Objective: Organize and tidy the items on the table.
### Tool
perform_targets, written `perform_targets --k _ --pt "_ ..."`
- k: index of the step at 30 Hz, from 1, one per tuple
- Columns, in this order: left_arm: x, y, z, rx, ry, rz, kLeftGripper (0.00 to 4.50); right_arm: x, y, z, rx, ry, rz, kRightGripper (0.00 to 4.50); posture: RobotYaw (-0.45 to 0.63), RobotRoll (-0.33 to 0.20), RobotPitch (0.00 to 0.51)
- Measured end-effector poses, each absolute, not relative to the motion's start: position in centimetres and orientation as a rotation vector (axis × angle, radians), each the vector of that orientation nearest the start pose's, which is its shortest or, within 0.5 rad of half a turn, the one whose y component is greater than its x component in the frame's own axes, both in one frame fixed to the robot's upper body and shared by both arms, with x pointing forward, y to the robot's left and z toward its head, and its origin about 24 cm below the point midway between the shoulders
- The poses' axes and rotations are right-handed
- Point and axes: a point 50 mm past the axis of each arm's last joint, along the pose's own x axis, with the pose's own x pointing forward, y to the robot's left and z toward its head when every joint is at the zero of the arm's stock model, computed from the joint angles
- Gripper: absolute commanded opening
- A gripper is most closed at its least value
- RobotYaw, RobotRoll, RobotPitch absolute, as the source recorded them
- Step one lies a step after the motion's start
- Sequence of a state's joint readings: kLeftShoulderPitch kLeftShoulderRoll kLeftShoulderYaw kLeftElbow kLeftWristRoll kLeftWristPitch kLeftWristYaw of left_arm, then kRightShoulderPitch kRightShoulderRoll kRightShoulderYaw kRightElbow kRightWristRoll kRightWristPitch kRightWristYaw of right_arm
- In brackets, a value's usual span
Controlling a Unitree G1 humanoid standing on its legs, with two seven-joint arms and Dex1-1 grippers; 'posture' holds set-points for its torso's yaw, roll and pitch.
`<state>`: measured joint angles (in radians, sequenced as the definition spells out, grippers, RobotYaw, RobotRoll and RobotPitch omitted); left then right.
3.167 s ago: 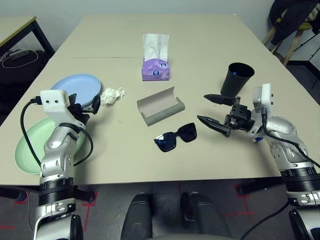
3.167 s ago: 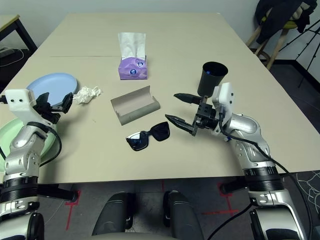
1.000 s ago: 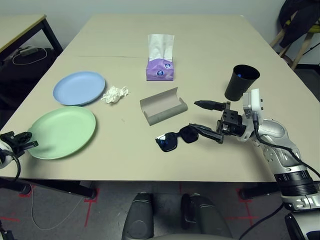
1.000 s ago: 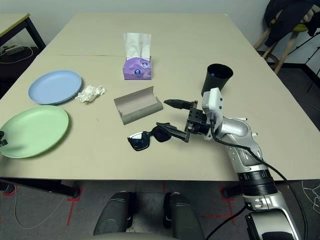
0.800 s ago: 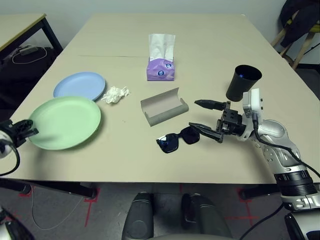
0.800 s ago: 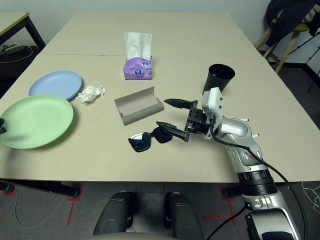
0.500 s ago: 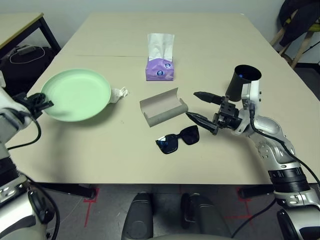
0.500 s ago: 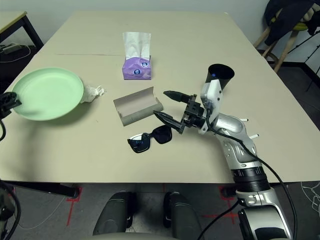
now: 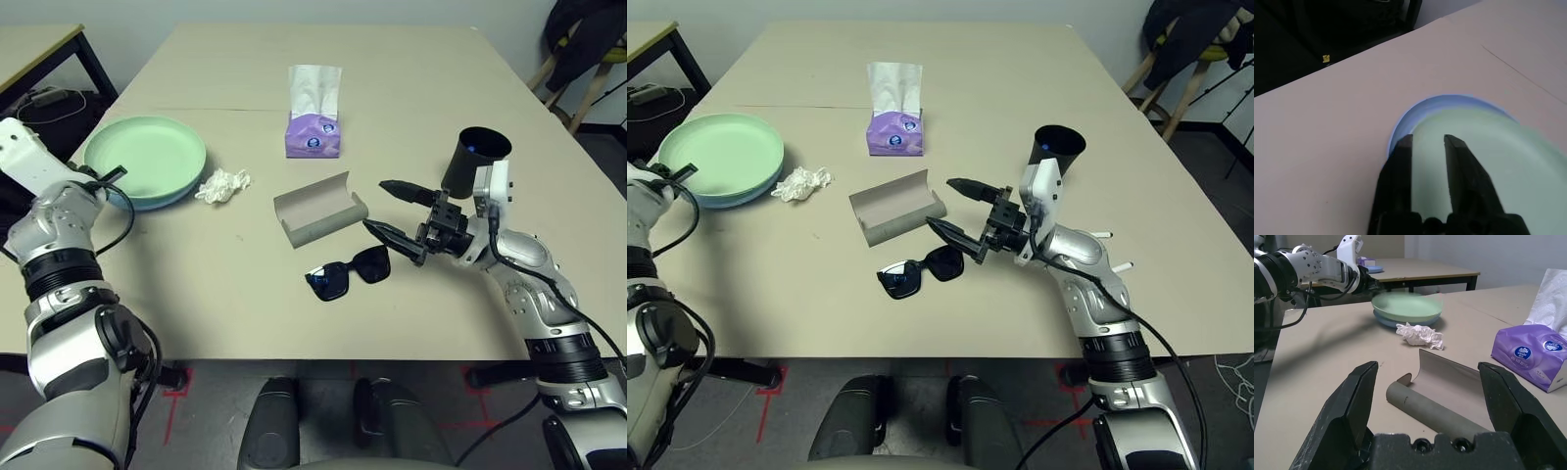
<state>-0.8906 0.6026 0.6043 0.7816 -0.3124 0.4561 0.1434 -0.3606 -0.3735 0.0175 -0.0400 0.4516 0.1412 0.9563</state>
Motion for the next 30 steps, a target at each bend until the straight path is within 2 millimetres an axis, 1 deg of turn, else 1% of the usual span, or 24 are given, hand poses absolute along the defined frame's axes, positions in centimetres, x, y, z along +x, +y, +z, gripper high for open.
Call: perform_targets --k 3,5,6,9,11,15,20,24,26,30 --pt "35.1 35.5 18.0 -0.359 0.074 0.573 3.45 28.5 -14.5 14.6 -0.052 -0.246 1.093 4.5 0.13 0.0 0.111" --pt "35.4 35.0 18.1 -0.329 0.073 0.527 4.2 28.5 -14.5 14.6 -0.052 -0.246 1.092 4.5 0.14 0.0 0.111" --pt "35.6 34.7 18.2 -0.293 0.077 0.487 4.48 28.5 -14.5 14.6 -0.052 -0.245 1.091 4.5 0.14 0.0 0.111" --pt "35.9 33.5 18.7 -0.169 0.103 0.325 4.48 28.5 -14.5 14.6 -0.053 -0.245 1.092 4.5 0.14 0.0 0.112" --pt "35.7 32.9 18.8 -0.088 0.132 0.199 4.48 28.5 -14.5 14.6 -0.054 -0.245 1.091 4.5 0.14 0.0 0.112" --pt "35.3 31.6 18.3 0.027 0.193 -0.004 4.48 28.5 -14.5 14.6 -0.054 -0.245 1.092 4.5 0.14 0.0 0.112" --pt "35.1 30.4 16.7 0.122 0.279 -0.147 4.48 28.6 -14.5 14.7 -0.055 -0.248 1.08 4.5 0.14 0.0 0.111" --pt "35.2 29.2 16.6 0.175 0.277 -0.266 4.48 28.8 -14.6 14.6 -0.05 -0.229 1.057 4.5 0.14 0.0 0.108" --pt "35.2 28.5 16.4 0.183 0.272 -0.325 4.48 28.8 -14.6 14.6 -0.048 -0.225 1.053 4.5 0.14 0.0 0.105" --pt "35.5 27.2 15.7 0.157 0.267 -0.384 4.48 28.8 -14.6 14.5 -0.045 -0.223 1.046 4.5 0.14 0.0 0.101"
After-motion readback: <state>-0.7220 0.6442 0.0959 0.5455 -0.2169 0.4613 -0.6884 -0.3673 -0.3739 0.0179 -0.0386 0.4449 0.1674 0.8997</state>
